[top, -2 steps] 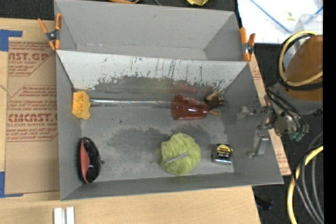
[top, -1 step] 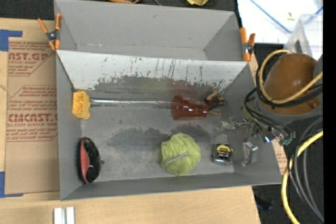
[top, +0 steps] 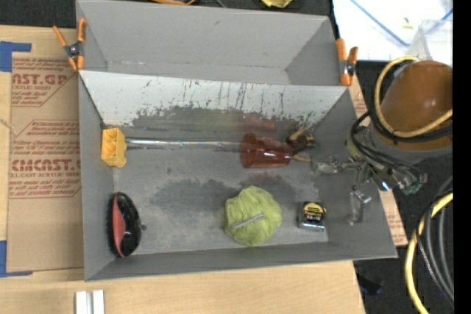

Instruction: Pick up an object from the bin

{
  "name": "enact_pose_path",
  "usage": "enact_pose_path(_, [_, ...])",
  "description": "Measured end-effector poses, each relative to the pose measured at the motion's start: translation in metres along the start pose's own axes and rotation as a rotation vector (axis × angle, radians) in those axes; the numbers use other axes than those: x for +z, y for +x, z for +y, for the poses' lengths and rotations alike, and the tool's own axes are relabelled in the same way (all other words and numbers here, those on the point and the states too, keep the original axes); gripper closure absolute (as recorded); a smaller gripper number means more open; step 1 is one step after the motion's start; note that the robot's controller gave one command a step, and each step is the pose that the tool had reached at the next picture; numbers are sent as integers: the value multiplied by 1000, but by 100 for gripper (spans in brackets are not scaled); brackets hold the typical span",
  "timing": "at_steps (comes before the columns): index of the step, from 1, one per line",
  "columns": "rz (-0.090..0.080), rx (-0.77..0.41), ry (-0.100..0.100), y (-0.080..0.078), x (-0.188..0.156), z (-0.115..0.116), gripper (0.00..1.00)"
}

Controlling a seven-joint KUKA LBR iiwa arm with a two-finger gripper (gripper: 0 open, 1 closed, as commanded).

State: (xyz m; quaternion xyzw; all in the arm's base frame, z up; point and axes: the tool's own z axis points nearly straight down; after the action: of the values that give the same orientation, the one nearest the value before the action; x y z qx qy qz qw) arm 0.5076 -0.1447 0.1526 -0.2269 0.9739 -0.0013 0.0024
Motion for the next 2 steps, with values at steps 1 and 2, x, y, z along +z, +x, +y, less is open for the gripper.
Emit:
enact_pose_path(1, [5, -259, -8, -7, 44, 21, 0])
enact_pose_path(2, [-4, -480, -9, -7, 83, 18, 0])
